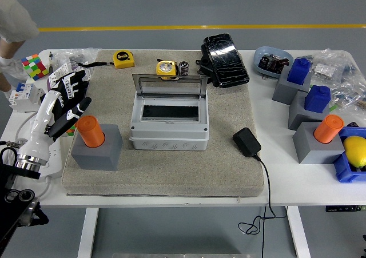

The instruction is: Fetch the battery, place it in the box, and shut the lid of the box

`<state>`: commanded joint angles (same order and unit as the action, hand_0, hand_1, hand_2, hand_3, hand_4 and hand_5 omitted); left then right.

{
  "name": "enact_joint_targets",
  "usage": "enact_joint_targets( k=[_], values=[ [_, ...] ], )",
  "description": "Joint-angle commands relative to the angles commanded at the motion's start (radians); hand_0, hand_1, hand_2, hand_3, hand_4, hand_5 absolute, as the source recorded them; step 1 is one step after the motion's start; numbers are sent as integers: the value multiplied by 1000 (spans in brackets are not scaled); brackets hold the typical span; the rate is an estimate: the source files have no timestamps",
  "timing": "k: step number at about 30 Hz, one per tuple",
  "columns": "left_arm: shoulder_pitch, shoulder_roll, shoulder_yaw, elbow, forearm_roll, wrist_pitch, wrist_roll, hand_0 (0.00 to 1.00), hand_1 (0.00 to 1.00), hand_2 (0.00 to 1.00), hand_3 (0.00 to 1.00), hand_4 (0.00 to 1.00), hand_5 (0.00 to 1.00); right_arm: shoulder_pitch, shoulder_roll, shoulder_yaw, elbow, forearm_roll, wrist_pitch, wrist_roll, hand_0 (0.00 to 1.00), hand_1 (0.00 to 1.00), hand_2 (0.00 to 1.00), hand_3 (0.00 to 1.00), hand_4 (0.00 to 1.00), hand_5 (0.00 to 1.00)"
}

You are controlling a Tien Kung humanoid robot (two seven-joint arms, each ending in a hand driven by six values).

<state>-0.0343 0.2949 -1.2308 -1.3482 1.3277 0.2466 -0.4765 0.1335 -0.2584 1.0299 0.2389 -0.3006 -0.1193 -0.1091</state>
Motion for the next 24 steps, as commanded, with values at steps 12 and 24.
enact_joint_targets(
  k=[12,24],
  values=[
    [-1,2,35,40,48,6,17,679,779,856,844,998,366,-2,-2,3,1,-3,2,-1,643,657,654,537,942,467],
    [-10,1,87,67,50,5,15,603,693,754,773,998,181,-4,0,5,2,-4,4,1,645,657,654,537,943,463]
  ],
)
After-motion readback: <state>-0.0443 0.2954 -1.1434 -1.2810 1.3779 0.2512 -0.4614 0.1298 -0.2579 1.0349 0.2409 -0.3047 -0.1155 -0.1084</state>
